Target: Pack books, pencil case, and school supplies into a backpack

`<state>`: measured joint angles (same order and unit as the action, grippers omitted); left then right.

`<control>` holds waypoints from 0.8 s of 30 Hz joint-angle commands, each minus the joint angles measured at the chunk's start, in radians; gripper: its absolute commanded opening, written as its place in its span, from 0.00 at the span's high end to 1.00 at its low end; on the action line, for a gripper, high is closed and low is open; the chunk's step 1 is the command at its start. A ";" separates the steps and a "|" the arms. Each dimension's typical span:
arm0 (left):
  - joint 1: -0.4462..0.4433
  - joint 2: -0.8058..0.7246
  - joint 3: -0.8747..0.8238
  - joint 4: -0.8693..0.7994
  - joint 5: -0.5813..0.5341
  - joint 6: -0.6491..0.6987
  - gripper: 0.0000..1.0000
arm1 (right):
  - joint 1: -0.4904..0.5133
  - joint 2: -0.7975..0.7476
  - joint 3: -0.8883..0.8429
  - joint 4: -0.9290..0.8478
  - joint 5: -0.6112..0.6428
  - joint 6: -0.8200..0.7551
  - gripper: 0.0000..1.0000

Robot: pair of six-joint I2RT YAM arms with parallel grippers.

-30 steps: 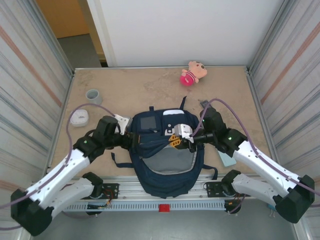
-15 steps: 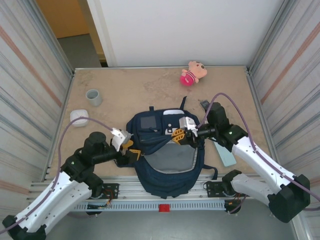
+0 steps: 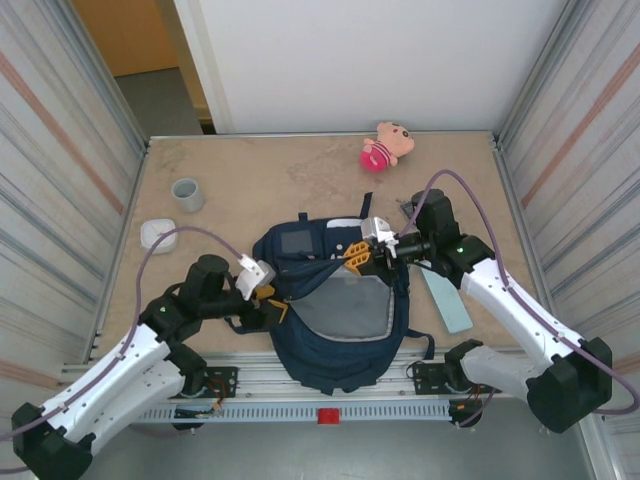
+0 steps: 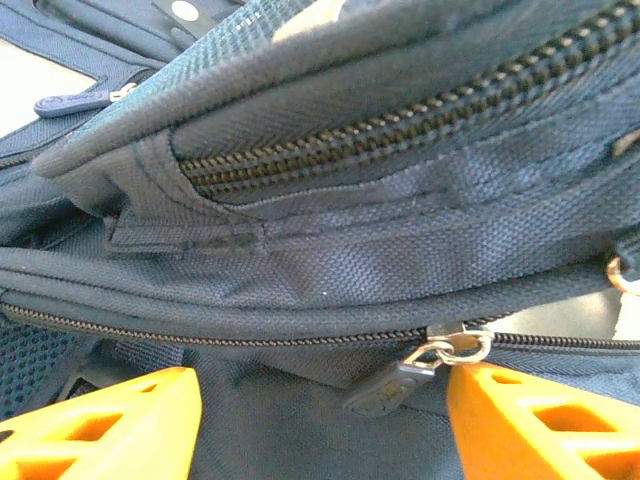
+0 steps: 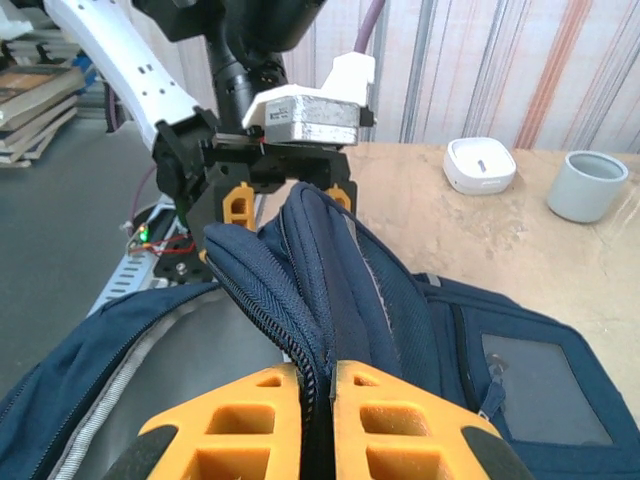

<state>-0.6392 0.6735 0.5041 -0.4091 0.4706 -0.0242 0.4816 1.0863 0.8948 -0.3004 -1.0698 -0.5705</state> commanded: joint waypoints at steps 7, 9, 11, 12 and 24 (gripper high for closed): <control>-0.036 0.067 -0.013 0.161 0.057 -0.014 0.57 | -0.023 -0.005 0.086 0.050 -0.114 -0.035 1.00; -0.039 0.072 -0.010 0.155 0.054 -0.018 0.73 | -0.031 -0.005 0.090 0.050 -0.123 -0.035 1.00; -0.039 0.068 -0.011 0.148 0.026 -0.038 0.88 | -0.038 -0.003 0.094 0.049 -0.133 -0.035 1.00; -0.038 0.065 -0.009 0.142 0.003 -0.047 0.92 | -0.041 -0.005 0.096 0.049 -0.139 -0.034 1.00; 0.085 0.071 -0.029 0.066 -0.296 -0.178 1.00 | -0.098 -0.059 0.127 0.031 -0.257 -0.037 1.00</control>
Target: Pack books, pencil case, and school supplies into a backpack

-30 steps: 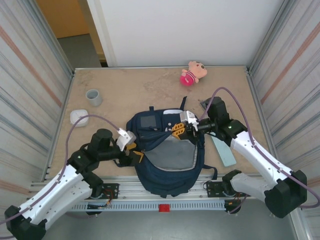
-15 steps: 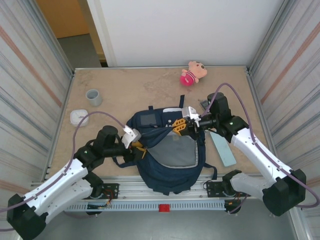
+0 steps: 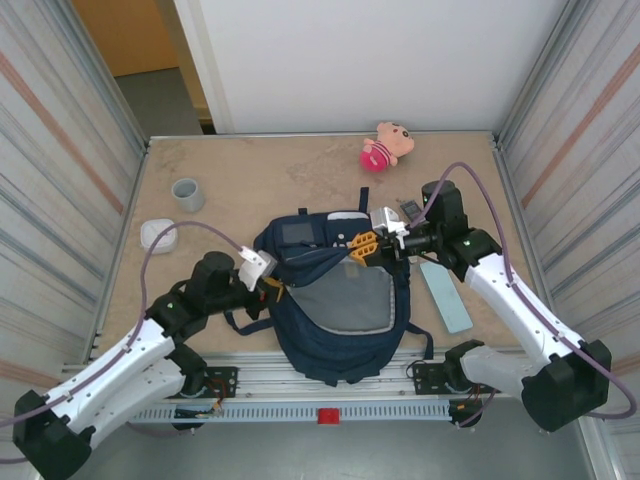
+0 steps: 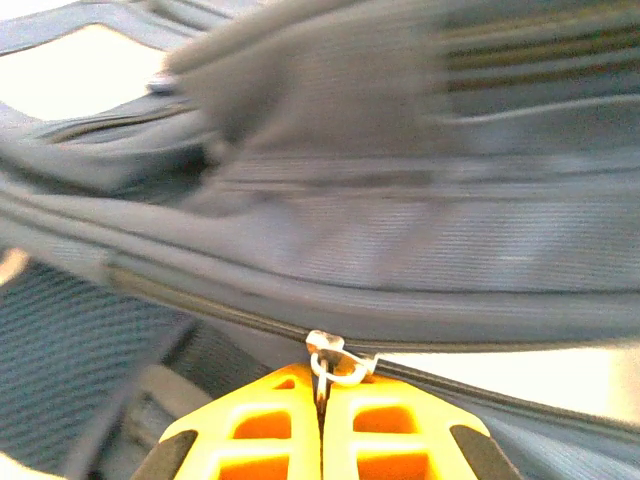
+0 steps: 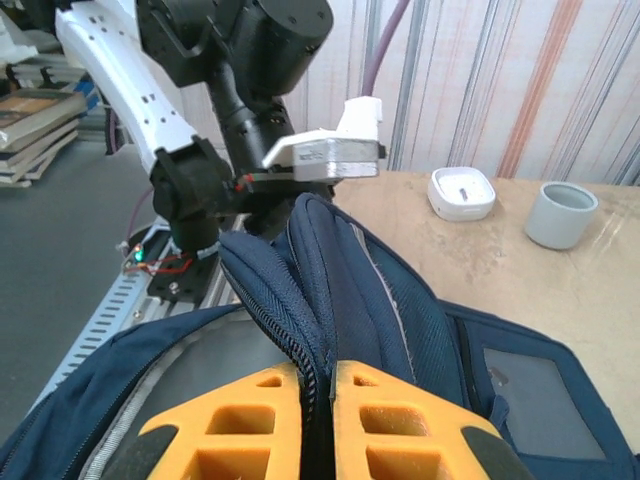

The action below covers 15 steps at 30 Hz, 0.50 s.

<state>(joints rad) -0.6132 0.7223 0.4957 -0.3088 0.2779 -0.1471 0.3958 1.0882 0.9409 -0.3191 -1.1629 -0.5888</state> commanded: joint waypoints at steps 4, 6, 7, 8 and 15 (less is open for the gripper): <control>0.139 0.127 -0.005 0.035 -0.117 -0.053 1.00 | -0.023 -0.089 0.081 0.051 -0.182 -0.018 1.00; 0.159 0.200 0.019 0.067 -0.147 -0.043 1.00 | -0.023 -0.086 0.081 0.051 -0.181 -0.016 1.00; 0.164 0.227 0.035 0.074 -0.158 -0.037 1.00 | -0.023 -0.084 0.081 0.051 -0.174 -0.013 1.00; 0.164 0.255 0.058 0.069 -0.169 -0.033 1.00 | -0.022 -0.079 0.079 0.052 -0.160 -0.010 1.00; 0.049 0.150 0.173 0.034 -0.114 0.136 0.37 | -0.014 -0.017 0.073 0.076 -0.094 0.003 1.00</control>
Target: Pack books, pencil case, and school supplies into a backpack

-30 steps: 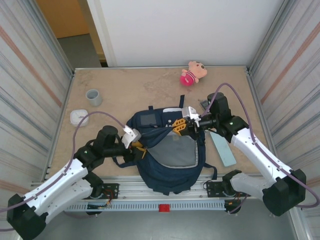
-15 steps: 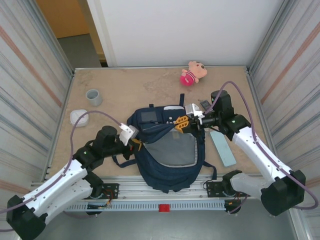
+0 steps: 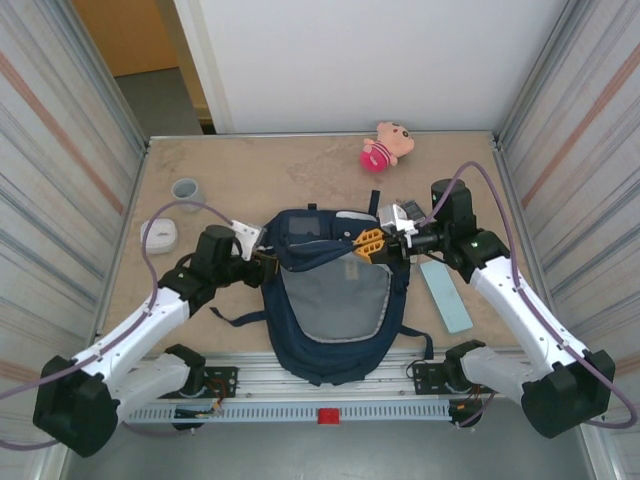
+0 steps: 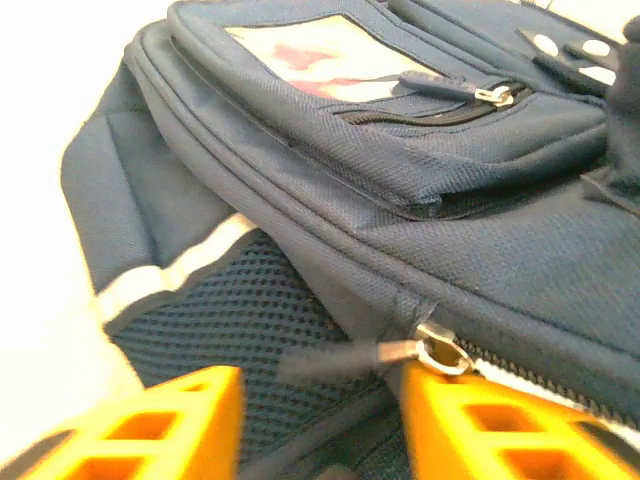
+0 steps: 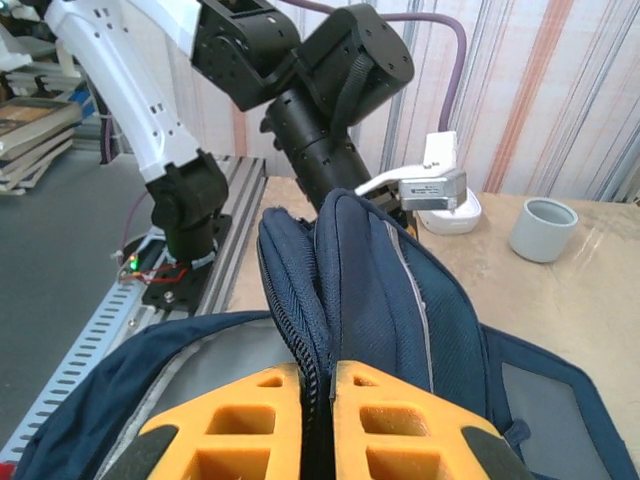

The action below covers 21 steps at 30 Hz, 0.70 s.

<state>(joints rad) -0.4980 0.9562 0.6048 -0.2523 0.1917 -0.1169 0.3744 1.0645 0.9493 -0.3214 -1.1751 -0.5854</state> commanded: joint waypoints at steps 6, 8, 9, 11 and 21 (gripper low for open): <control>-0.275 -0.206 0.152 -0.055 -0.023 0.454 0.20 | 0.036 0.062 0.074 0.053 -0.038 -0.032 1.00; -0.331 -0.171 0.212 -0.087 -0.045 0.534 0.16 | 0.047 0.072 0.077 0.042 -0.027 -0.042 1.00; -0.356 -0.138 0.250 -0.111 -0.062 0.566 0.14 | 0.052 0.077 0.078 0.039 -0.022 -0.044 1.00; -0.408 -0.058 0.324 -0.153 -0.117 0.620 0.11 | 0.062 0.081 0.080 0.034 -0.014 -0.049 1.00; -0.481 0.283 0.567 -0.273 -0.277 0.747 0.13 | 0.086 0.085 0.094 -0.015 -0.012 -0.090 1.00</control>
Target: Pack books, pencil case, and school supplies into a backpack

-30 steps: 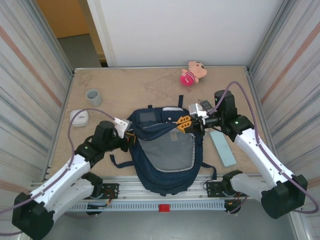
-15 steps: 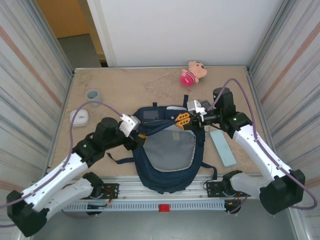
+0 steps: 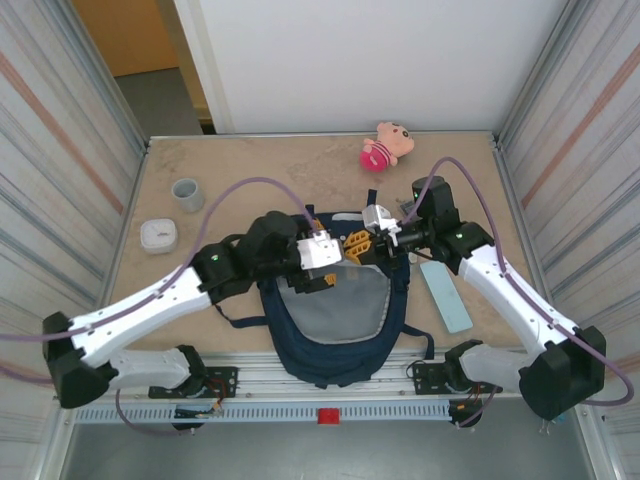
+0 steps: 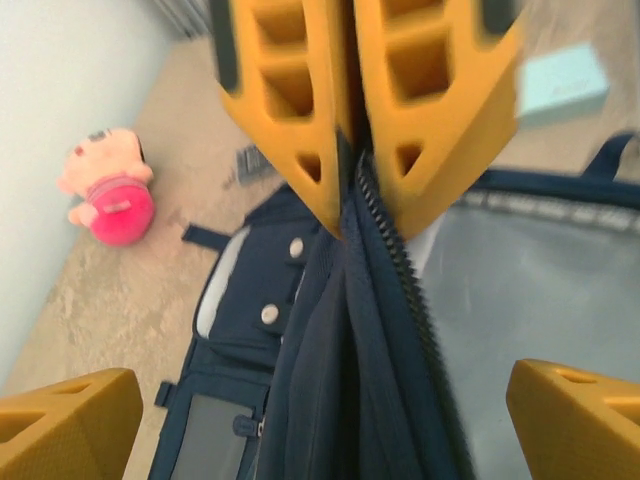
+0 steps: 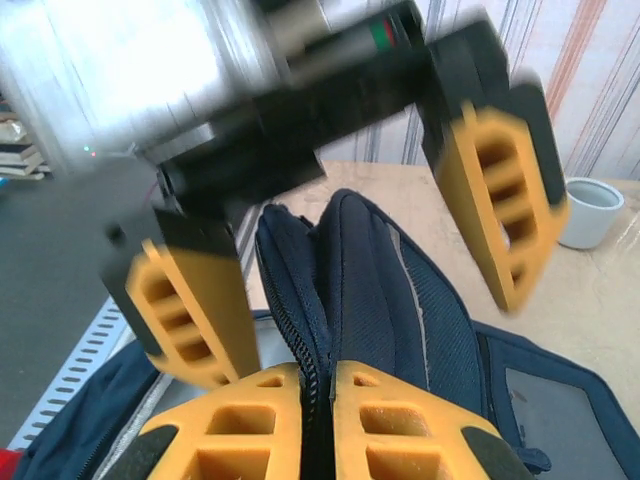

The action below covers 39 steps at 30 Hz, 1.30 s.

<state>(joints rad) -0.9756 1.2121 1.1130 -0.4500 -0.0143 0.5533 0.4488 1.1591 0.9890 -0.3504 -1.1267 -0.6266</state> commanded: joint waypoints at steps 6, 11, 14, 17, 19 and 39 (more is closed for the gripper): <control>0.027 0.040 0.068 -0.135 -0.062 -0.002 0.74 | 0.000 -0.050 0.036 0.045 -0.044 0.011 0.80; 0.078 -0.095 -0.064 -0.012 -0.258 -0.157 1.00 | -0.009 -0.132 -0.064 0.261 0.159 0.450 0.40; 0.116 -0.172 -0.135 0.006 -0.357 -0.215 1.00 | -0.011 -0.154 -0.072 0.211 0.293 0.599 0.34; 0.136 -0.228 -0.204 0.010 -0.414 -0.232 1.00 | -0.020 -0.164 -0.102 0.210 0.384 0.721 0.35; 0.140 -0.263 -0.249 0.018 -0.399 -0.234 1.00 | -0.022 -0.163 -0.123 0.216 0.440 0.794 0.35; 0.169 -0.361 -0.554 0.207 -0.177 -0.662 1.00 | -0.168 0.105 -0.105 -0.263 0.920 1.034 0.43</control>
<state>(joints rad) -0.8124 0.8780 0.5785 -0.3054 -0.2081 0.0090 0.3099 1.2442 0.8528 -0.4808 -0.3161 0.3946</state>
